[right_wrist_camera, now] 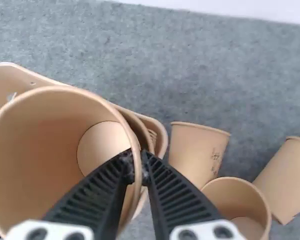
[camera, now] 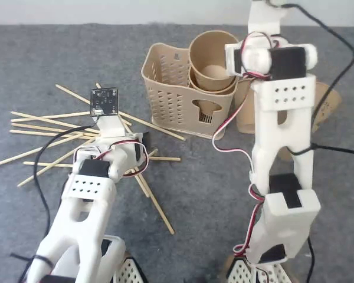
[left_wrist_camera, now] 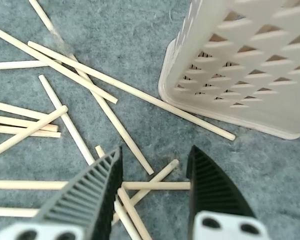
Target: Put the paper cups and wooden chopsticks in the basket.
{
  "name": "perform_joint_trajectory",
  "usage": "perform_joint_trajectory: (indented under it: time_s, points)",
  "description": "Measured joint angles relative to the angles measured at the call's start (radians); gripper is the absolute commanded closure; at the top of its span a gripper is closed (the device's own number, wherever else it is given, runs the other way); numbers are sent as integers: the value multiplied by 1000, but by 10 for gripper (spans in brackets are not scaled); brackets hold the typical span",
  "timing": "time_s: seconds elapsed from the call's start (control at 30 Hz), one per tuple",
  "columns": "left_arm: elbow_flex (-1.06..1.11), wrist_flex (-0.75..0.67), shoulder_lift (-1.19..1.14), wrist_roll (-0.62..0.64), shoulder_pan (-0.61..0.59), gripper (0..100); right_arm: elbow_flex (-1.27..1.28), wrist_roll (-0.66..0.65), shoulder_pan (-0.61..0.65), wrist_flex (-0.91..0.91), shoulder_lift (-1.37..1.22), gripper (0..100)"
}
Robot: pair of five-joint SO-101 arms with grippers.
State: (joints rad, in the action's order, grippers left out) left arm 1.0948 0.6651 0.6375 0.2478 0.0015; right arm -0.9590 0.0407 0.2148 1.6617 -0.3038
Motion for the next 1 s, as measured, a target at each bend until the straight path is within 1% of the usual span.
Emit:
perform_joint_trajectory:
  time_s: [0.1, 0.17, 0.37, 0.5, 0.6, 0.73, 0.8, 1.0]
  points:
    - [0, 0, 0, 0, 2, 802, 0, 3, 3, 0, 0, 768]
    - [2, 0, 0, 0, 0, 802, -2, 3, 2, 12, 0, 727]
    - [11, -12, 0, 0, 0, 802, -97, 6, -17, 89, 28, 791]
    - [11, -12, 0, 0, 0, 802, -118, 12, -104, 95, 101, 803]
    - [11, -12, 0, 0, 0, 802, -54, 29, -204, 95, 123, 801]
    - [11, -12, 0, 0, 0, 802, 121, 49, -311, 95, 101, 801]
    - [11, -12, 0, 0, -2, 802, 164, 51, -338, 95, 52, 801]
    - [11, -12, 0, 0, 0, 802, 170, 51, -350, 95, -110, 802]
